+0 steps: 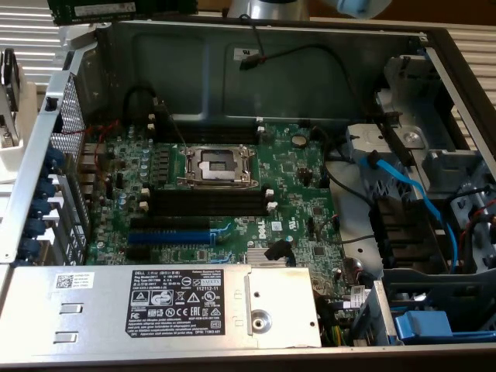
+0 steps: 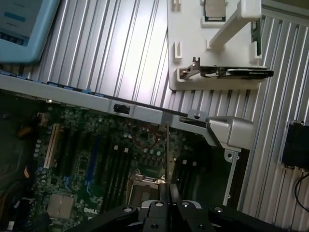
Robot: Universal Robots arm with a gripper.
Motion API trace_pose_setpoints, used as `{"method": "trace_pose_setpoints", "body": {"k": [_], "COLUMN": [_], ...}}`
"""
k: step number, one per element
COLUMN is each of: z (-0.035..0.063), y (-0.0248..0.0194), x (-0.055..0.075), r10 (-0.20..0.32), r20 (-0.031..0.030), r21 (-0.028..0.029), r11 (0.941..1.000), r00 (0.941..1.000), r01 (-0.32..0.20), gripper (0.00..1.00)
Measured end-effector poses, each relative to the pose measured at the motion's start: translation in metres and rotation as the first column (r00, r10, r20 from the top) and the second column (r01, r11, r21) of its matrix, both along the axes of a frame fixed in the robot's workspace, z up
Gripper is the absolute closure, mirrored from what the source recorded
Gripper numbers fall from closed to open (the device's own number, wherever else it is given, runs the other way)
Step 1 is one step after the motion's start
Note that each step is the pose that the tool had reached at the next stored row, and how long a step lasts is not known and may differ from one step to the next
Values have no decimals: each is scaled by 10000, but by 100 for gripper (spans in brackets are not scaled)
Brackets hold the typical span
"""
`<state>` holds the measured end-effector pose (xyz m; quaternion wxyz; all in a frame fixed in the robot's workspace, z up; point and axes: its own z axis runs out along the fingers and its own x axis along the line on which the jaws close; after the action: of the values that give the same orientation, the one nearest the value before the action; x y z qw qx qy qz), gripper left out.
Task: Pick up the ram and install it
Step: 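Pick up the ram and move it above insertion slot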
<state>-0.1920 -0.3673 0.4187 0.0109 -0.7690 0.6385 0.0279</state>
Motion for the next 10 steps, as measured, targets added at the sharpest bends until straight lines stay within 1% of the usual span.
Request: {"method": "trace_pose_setpoints", "body": {"k": [1, 6, 10], "z": [1, 0, 0], "y": [0, -1, 0], "x": [2, 7, 10], "r10": [-173, -549, -958], "r20": [-1, 0, -2], "r21": [-1, 0, -2], "r11": [9999, 9985, 9954], "r00": [9999, 9985, 9954], "r01": [173, 549, 958], "gripper": [88, 88, 88]}}
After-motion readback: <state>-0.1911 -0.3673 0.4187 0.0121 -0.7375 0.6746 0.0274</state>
